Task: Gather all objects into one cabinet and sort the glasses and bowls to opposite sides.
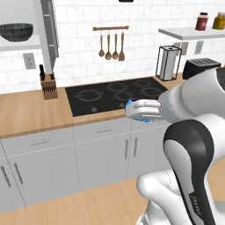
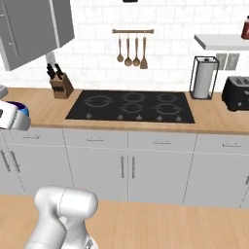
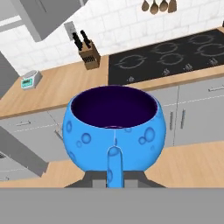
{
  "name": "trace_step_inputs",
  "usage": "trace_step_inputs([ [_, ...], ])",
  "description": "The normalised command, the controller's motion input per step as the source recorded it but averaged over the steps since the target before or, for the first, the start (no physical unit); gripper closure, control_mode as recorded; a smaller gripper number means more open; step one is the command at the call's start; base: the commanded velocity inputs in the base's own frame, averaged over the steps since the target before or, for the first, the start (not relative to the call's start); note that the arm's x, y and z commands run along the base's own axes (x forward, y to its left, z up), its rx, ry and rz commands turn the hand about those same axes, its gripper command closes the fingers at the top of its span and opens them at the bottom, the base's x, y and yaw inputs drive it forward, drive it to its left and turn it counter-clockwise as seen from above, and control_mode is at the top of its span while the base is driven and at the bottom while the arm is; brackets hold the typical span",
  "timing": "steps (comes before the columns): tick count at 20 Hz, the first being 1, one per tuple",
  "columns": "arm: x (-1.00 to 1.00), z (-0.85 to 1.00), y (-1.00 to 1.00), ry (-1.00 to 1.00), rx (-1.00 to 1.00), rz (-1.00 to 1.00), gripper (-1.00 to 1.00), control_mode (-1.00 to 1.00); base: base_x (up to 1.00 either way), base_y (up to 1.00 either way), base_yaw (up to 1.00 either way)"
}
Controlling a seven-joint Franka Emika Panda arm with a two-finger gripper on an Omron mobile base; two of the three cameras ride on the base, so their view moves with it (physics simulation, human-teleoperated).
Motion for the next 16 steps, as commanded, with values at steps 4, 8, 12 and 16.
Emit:
trace_step_inputs([
  [4,0.00,0.00,0.00,0.00,0.00,0.00,1.00,1.00,-0.88,0.31,0.00],
  [8,0.00,0.00,0.00,0.00,0.00,0.00,1.00,1.00,-0.26,0.74,0.00],
  [12,0.00,0.00,0.00,0.00,0.00,0.00,1.00,1.00,-0.17,0.85,0.00],
  [16,0.00,0.00,0.00,0.00,0.00,0.00,1.00,1.00,-0.02,0.71,-0.01],
])
